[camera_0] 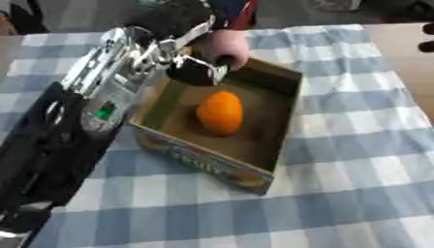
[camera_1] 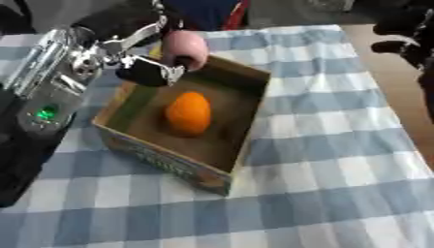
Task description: Pick up objects on the table and place them in the box.
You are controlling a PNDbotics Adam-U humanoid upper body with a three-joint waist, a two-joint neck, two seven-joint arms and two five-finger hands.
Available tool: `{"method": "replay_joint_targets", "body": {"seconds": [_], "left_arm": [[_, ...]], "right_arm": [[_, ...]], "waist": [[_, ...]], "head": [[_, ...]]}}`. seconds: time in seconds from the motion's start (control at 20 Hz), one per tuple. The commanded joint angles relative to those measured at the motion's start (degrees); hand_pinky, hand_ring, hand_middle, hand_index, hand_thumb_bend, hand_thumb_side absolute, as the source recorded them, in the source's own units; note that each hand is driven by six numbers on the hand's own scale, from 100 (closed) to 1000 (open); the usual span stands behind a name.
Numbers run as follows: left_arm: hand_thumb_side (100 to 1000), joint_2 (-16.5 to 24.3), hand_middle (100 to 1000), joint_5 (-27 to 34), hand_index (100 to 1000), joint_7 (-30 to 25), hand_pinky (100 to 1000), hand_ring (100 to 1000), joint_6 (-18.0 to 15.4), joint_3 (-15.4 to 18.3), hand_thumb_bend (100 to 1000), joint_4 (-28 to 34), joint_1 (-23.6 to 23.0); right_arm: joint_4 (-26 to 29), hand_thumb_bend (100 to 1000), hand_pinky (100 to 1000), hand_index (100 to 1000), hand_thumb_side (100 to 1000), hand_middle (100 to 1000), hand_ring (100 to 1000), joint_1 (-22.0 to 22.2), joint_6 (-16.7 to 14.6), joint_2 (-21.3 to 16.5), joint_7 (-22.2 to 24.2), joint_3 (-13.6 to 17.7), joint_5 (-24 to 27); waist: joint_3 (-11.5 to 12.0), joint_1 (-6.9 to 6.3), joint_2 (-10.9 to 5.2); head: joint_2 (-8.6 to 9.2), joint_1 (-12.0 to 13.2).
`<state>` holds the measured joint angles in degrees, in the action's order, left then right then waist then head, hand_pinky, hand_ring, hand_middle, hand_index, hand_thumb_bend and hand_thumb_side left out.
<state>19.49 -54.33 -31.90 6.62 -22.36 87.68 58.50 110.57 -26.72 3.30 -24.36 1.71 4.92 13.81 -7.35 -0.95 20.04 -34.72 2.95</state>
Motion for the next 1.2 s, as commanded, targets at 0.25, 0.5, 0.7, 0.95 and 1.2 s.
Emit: {"method": "replay_joint_targets", "body": {"seconds": [0.25, 0.5, 0.7, 0.95, 1.2], "left_arm": [[177, -1.3, 649, -2.7, 780, -2.7, 162, 654, -2.5, -2.3, 100, -3.4, 0.2], [113, -1.8, 721, -3.6, 898, -5.1, 248, 744, -5.1, -3.0, 100, -4.7, 0.0], [100, -1.8, 766, -3.7, 949, -7.0, 296, 782, -6.4, -3.0, 141, -4.5, -0.1], [219, -1.7, 834, -5.1, 998, -7.9, 374, 838, -6.1, -2.4, 425, -3.7, 0.0], [502, -1.3, 880, -8.9, 1000, -6.9, 425, 871, -5.6, -1.5, 703, -2.1, 0.3]], "right_arm": [[1.3, 100, 692, 869, 1000, 645, 744, -0.4, 0.1, -0.5, -0.1, 0.4, 0.3], [1.3, 100, 692, 869, 1000, 644, 743, -0.2, 0.1, -0.6, -0.1, 0.4, 0.3], [1.2, 100, 692, 869, 1000, 644, 743, -0.2, 0.1, -0.6, 0.0, 0.4, 0.3], [1.2, 100, 692, 869, 1000, 644, 743, -0.2, 0.1, -0.6, 0.0, 0.5, 0.2], [1.1, 100, 692, 868, 1000, 644, 742, -0.1, 0.0, -0.5, 0.0, 0.5, 0.3]], "waist": [[-0.3, 0.2, -1.69], [-0.4, 0.25, -1.61], [-0.4, 0.31, -1.53], [-0.4, 0.49, -1.5], [-0.2, 0.66, -1.56]], "head": [[0.14, 0.3], [0.24, 0.3], [0.31, 0.3], [0.32, 0.3], [0.31, 0.3]]}}
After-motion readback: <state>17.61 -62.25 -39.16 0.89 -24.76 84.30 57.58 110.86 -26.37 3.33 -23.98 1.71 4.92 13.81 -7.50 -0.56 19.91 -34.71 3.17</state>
